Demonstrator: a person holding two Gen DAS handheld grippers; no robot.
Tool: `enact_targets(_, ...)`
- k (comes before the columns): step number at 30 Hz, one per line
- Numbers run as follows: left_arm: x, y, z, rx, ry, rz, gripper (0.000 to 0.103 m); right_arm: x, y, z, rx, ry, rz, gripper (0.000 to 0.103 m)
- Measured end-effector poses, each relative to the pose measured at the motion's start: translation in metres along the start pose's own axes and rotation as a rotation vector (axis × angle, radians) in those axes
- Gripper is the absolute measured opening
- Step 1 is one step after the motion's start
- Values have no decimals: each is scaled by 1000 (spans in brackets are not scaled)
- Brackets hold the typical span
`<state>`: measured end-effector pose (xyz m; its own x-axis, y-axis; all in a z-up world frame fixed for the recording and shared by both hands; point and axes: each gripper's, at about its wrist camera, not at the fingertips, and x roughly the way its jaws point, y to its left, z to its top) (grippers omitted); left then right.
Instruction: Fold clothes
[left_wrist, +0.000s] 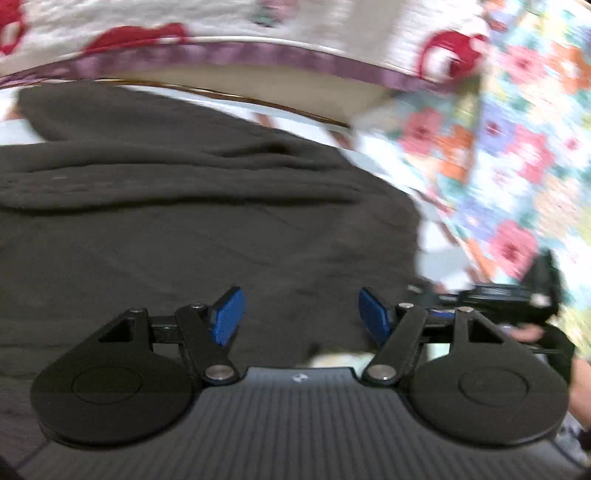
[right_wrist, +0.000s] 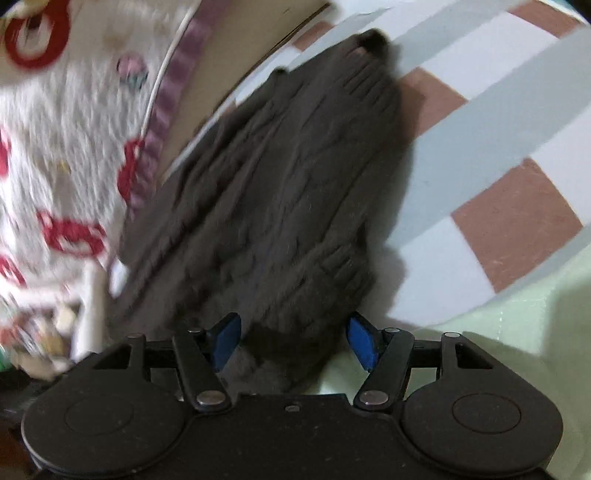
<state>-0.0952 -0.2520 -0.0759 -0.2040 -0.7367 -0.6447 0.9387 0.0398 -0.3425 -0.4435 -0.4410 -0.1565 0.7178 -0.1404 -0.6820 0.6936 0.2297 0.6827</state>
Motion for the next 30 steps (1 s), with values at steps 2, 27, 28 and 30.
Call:
enact_targets(2, 5, -20, -8, 65, 9, -54, 72, -6, 3, -3, -22, -29, 9, 16)
enact_targets(27, 67, -88, -9, -15, 38, 162, 22, -17, -3, -8, -89, -190, 196, 48)
enact_targets(28, 63, -86, -2, -37, 25, 161, 22, -14, -5, -7, -62, -200, 201, 51)
enact_targets(30, 56, -77, 6, -97, 5, 163, 22, -8, -9, -5, -10, -219, 211, 53)
